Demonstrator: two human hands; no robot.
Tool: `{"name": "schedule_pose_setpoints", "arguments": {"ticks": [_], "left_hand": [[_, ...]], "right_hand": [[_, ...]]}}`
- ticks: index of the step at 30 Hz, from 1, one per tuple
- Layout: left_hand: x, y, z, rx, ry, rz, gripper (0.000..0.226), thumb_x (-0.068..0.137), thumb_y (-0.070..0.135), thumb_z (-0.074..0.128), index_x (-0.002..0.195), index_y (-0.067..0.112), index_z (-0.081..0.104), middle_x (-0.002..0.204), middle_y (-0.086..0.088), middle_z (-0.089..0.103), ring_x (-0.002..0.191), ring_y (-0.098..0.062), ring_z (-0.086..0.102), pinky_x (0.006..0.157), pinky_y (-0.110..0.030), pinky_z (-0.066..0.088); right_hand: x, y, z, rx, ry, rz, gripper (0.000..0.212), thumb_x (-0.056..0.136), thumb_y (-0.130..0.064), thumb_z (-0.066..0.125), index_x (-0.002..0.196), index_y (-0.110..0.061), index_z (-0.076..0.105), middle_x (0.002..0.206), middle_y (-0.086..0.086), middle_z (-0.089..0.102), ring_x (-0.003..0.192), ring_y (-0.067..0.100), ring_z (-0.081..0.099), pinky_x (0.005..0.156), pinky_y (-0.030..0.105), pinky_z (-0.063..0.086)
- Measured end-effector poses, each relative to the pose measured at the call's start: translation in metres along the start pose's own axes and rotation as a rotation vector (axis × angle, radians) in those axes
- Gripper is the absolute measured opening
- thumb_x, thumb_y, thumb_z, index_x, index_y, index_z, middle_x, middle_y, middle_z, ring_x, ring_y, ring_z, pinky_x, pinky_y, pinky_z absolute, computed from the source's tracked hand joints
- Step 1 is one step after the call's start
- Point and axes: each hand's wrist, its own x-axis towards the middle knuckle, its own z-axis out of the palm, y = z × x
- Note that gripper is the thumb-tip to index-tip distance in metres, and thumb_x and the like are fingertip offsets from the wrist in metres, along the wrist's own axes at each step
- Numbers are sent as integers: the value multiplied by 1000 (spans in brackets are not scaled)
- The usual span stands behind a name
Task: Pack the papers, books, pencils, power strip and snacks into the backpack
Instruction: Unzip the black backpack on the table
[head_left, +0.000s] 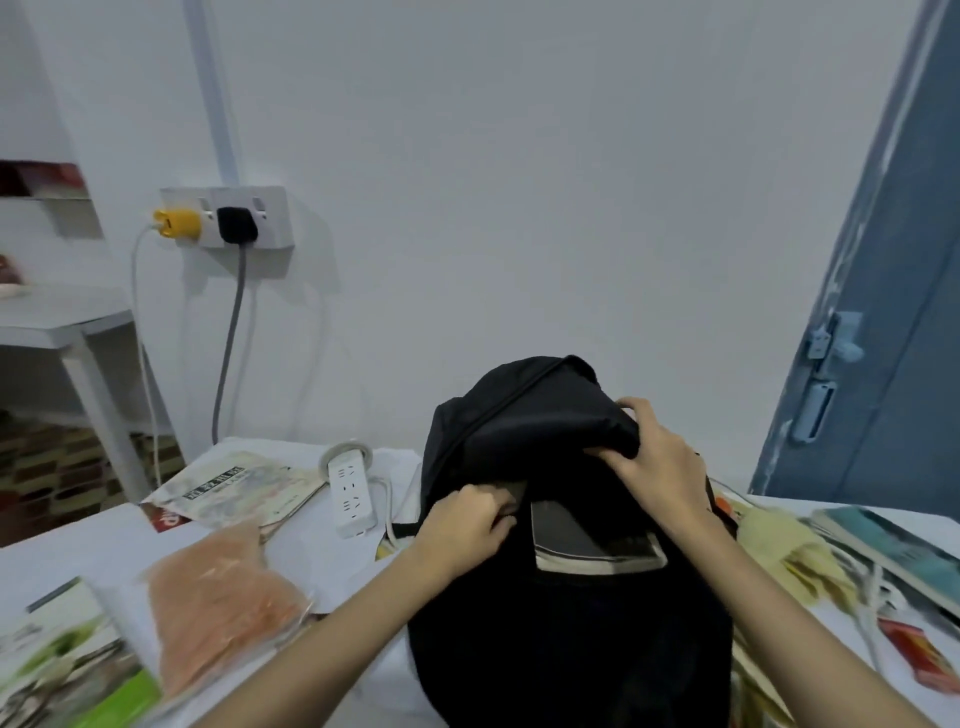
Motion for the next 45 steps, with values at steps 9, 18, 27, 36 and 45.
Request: {"name": "schedule_pose_setpoints", "arguments": {"ticks": [9,18,27,36,45], "left_hand": [[-32,-47,-45,-1162,486,-654,21,96,37,42,95,26,60,100,-1,55,92,-21,52,68,-31,44],[-35,-48,1,-1212,-132,-608,91,53,59,73,135,36,41,137,-1,48,122,-21,48,105,-40,39],[-29,-13,29,-197,-48,-452,75,85,8,57,147,7,15,155,-16,11,143,-32,13,114,-37,15],[-19,61,41,-2,-248,152,20,89,36,57,107,28,63,152,5,25,144,-16,10,112,-33,16],[-25,47,38,44,-355,160,27,88,18,58,105,38,66,151,12,25,140,-14,18,108,-36,24]], "right_hand": [[0,18,-3,464,-183,144,79,66,-13,83,133,-14,43,124,5,54,110,22,51,84,27,37],[-46,61,-29,462,-500,126,75,58,2,85,113,-30,45,108,-17,50,101,9,51,76,17,41],[-112,109,-58,503,-495,252,62,68,28,32,99,-14,65,109,0,61,109,6,55,81,2,41],[-188,129,-37,63,-431,266,46,67,-20,72,103,-43,56,110,-10,59,103,14,54,89,28,47],[-195,133,-41,-83,-447,277,56,62,-44,74,115,-36,56,114,-13,59,108,10,55,89,26,46]]}}
